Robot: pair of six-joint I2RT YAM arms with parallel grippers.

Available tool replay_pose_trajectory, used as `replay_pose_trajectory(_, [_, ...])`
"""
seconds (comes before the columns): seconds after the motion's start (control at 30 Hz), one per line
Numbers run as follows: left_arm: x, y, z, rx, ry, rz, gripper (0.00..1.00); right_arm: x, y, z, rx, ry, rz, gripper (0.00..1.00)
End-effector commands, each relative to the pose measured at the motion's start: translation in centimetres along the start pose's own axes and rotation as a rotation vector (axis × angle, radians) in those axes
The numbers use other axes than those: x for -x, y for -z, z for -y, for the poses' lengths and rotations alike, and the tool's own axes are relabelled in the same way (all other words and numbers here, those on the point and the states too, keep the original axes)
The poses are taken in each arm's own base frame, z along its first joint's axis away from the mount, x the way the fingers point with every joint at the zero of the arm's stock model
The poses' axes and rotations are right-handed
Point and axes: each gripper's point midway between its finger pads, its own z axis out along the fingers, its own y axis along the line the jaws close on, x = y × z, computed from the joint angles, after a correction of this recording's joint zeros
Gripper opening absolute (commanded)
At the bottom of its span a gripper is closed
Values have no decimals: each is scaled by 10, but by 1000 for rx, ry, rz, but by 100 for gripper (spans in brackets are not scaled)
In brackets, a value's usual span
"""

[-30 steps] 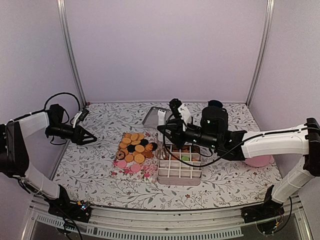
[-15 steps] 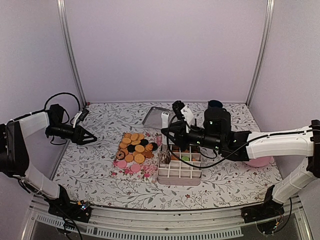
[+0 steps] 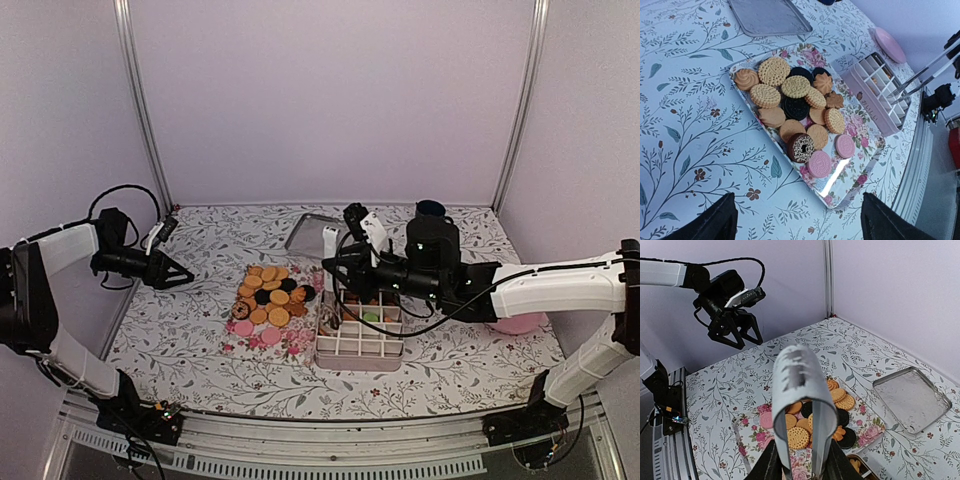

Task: Pack the cookies
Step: Place the fake cookies in the empty pocket of the box.

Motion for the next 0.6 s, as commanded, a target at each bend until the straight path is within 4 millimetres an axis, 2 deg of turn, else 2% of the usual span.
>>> replay_pose_trajectory(0.0, [6, 2, 1, -7, -1, 9, 86, 29, 1, 1, -15, 17, 75, 28])
replay_pose_trajectory(0.13, [6, 2, 1, -7, -3, 9, 86, 44, 1, -4, 4, 36, 108, 28])
replay_pose_trajectory(0.27, [5, 2, 1, -5, -1, 7, 86, 58, -12, -20, 40, 65, 134, 28])
replay_pose_trajectory(0.43, [6, 3, 1, 3, -2, 5, 86, 64, -43, -47, 140, 88, 157, 28])
replay_pose_trajectory(0.5, [5, 3, 1, 4, -1, 3, 86, 53, -59, -58, 181, 81, 145, 28])
replay_pose_trajectory(0.53, [5, 3, 1, 7, -2, 1, 86, 58, -66, -65, 201, 65, 157, 28])
replay_pose_trajectory(0.57, [5, 3, 1, 9, -3, 0, 86, 53, -74, -70, 216, 47, 150, 28])
